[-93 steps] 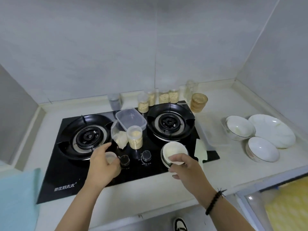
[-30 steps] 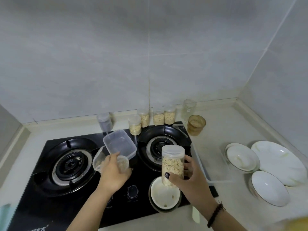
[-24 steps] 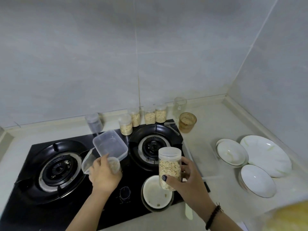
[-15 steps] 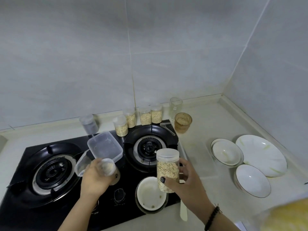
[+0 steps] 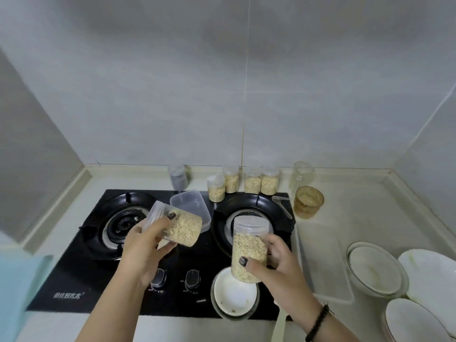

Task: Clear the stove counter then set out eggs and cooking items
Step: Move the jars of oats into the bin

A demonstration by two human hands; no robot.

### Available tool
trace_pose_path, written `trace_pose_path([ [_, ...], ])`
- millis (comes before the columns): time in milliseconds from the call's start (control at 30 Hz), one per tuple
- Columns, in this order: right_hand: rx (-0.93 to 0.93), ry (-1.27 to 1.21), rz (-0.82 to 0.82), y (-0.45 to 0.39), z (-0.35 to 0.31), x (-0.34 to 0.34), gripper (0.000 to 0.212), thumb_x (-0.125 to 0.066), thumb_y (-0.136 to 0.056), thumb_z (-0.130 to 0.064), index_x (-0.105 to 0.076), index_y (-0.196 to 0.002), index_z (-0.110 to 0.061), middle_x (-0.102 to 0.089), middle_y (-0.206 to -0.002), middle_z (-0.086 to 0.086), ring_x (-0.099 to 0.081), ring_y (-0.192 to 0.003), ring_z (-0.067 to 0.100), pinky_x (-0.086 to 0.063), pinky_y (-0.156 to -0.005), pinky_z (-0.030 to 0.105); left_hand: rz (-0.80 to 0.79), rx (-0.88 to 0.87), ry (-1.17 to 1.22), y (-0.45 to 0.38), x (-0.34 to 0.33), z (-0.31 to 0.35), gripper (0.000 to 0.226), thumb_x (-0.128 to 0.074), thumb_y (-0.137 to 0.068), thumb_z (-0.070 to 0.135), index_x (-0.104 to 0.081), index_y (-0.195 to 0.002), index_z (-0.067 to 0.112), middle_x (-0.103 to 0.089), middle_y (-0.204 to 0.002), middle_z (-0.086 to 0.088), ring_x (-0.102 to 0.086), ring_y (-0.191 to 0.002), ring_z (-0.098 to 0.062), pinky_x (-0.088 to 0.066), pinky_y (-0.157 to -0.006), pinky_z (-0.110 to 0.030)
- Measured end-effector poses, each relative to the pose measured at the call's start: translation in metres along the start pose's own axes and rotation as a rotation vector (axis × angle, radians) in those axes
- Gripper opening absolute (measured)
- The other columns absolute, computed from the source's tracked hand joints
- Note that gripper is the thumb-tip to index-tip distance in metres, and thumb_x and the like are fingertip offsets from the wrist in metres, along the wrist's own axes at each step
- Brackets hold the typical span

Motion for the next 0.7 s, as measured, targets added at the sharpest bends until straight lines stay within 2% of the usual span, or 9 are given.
trace_pose_path([
  [67,0.007,-0.005,-0.083,-0.004,-0.002,-0.009,0.051,-0.079,-0.076,-0.013,-0.055,-0.117,-0.03,-0.072,-0.105,-0.012,-0.066,-0.098,0.006,-0.056,-0.085,0.031,0.026,-0.006,0.099,0.018,0.01,-0.003,0.067,-0.078,-0.055,0.03,-0.063,-0.113,0.001,-0.067,-0.103,-0.015,-0.065,-0.096,-0.026,-0.054,-0.082,-0.04],
  [133,0.0,-0.025,-0.138,-0.007,-0.002,-0.016,0.05,-0.079,-0.075,-0.013,-0.056,-0.115,-0.032,-0.072,-0.107,-0.009,-0.067,-0.1,0.008,-0.055,-0.086,0.032,0.049,-0.008,0.163,0.035,0.02,-0.007,0.057,-0.075,-0.065,0.028,-0.061,-0.115,0.004,-0.065,-0.106,-0.017,-0.065,-0.094,-0.025,-0.053,-0.08,-0.039],
  [200,-0.012,-0.054,-0.226,-0.011,-0.004,-0.029,0.049,-0.079,-0.076,-0.012,-0.057,-0.116,-0.032,-0.071,-0.109,-0.006,-0.067,-0.101,0.009,-0.055,-0.084,0.031,0.083,-0.006,0.222,0.053,0.035,-0.011,0.047,-0.07,-0.074,0.028,-0.062,-0.114,0.004,-0.064,-0.113,-0.02,-0.063,-0.101,-0.032,-0.05,-0.088,-0.046],
  [233,-0.019,-0.076,-0.264,-0.013,-0.005,-0.036,0.048,-0.077,-0.077,-0.01,-0.058,-0.116,-0.031,-0.071,-0.109,-0.005,-0.067,-0.1,0.009,-0.055,-0.081,0.029,0.101,-0.005,0.228,0.064,0.041,-0.012,0.052,-0.069,-0.076,0.03,-0.061,-0.119,0.003,-0.064,-0.119,-0.022,-0.062,-0.108,-0.036,-0.049,-0.092,-0.05],
  [333,-0.022,-0.114,-0.385,-0.016,-0.012,-0.063,0.045,-0.075,-0.078,-0.005,-0.06,-0.114,-0.027,-0.072,-0.107,-0.001,-0.068,-0.098,0.013,-0.056,-0.074,0.027,0.171,-0.038,0.188,0.096,0.061,-0.012,0.084,-0.084,-0.057,0.047,-0.059,-0.125,0.005,-0.063,-0.123,-0.023,-0.061,-0.112,-0.041,-0.056,-0.084,-0.047],
  [400,-0.034,-0.144,-0.466,-0.012,-0.015,-0.088,0.048,-0.079,-0.075,-0.006,-0.06,-0.114,-0.026,-0.072,-0.105,0.001,-0.068,-0.098,0.015,-0.055,-0.075,0.028,0.258,-0.077,0.179,0.121,0.077,-0.01,0.092,-0.088,-0.048,0.051,-0.062,-0.124,0.008,-0.063,-0.124,-0.022,-0.06,-0.112,-0.042,-0.055,-0.081,-0.045],
  [533,-0.073,-0.161,-0.609,0.003,-0.017,-0.128,0.068,-0.086,-0.057,-0.028,-0.059,-0.12,-0.027,-0.073,-0.108,0.0,-0.068,-0.101,0.015,-0.055,-0.083,0.033,0.358,-0.077,0.251,0.163,0.101,-0.015,0.085,-0.089,-0.051,0.044,-0.062,-0.125,0.013,-0.061,-0.127,-0.022,-0.054,-0.121,-0.046,-0.044,-0.1,-0.059],
  [600,-0.094,-0.157,-0.671,0.013,-0.015,-0.143,0.064,-0.087,-0.064,-0.021,-0.058,-0.121,-0.027,-0.072,-0.109,0.0,-0.068,-0.102,0.014,-0.055,-0.082,0.032,0.391,-0.062,0.283,0.181,0.108,-0.017,0.081,-0.087,-0.051,0.041,-0.062,-0.123,0.013,-0.064,-0.122,-0.021,-0.062,-0.111,-0.041,-0.05,-0.092,-0.057],
  [700,-0.098,-0.14,-0.751,0.03,-0.016,-0.163,0.061,-0.086,-0.066,-0.019,-0.058,-0.121,-0.026,-0.071,-0.111,0.001,-0.067,-0.103,0.015,-0.056,-0.087,0.036,0.41,-0.09,0.325,0.207,0.114,-0.012,0.094,-0.093,-0.042,0.042,-0.06,-0.123,0.008,-0.066,-0.118,-0.021,-0.069,-0.098,-0.036,-0.059,-0.069,-0.046],
])
Point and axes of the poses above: each hand's wrist, its own y-axis away from the middle knuckle, its own x-axis out of the back of the hand, z = x × y, the point moved 7 cm from there along -y, towards the middle knuckle
